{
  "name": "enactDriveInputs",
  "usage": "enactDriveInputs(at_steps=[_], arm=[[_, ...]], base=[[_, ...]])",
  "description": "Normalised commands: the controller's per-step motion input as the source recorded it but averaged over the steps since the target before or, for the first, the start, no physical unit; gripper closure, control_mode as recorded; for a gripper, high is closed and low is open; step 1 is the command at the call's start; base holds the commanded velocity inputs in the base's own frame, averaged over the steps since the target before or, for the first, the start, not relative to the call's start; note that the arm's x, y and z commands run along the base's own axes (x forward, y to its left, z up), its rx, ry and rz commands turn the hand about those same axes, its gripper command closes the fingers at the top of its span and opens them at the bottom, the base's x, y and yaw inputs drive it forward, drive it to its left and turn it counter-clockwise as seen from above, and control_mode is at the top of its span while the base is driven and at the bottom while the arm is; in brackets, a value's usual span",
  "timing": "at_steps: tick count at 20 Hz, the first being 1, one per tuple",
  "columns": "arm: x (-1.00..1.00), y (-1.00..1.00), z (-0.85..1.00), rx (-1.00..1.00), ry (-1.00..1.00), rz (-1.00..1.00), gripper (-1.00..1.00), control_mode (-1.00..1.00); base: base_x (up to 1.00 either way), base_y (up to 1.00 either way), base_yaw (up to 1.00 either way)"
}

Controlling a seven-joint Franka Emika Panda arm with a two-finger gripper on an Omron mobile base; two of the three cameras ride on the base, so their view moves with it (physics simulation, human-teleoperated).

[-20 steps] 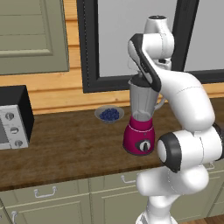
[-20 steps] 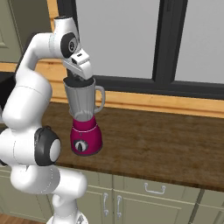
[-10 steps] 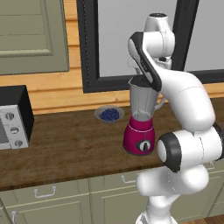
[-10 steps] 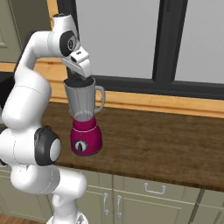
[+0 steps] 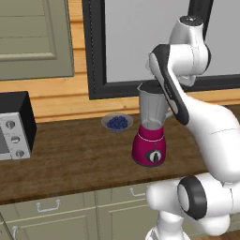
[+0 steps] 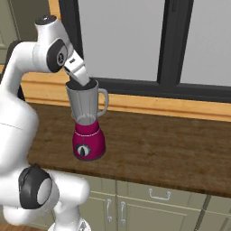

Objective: Close the lid blender by securely placing the lid on top.

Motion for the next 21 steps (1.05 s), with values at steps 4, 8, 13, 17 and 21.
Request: enactDriveInputs(at_steps=[4,8,13,17,21], arm=[[-1.00,-0.25,-1.00,0.00,-0.38,0.00,-1.00,-1.00],[-1.00,-0.37,-1.00,0.00,-0.29,0.00,-1.00,-1.00],[-1.00,-0.24,0.44,0.10,-0.59,0.00,-1.00,-1.00],[-0.38,-0.12,0.50,0.05,-0.31,0.00,-1.00,-1.00],[-0.02,0.00,0.00,0.00,-0.01,0.00,-1.00,-1.00]], base=[[0.00,0.00,0.00],[0.00,0.00,0.00],[0.00,0.00,0.00],[0.00,0.00,0.00],[0.00,0.00,0.00]])
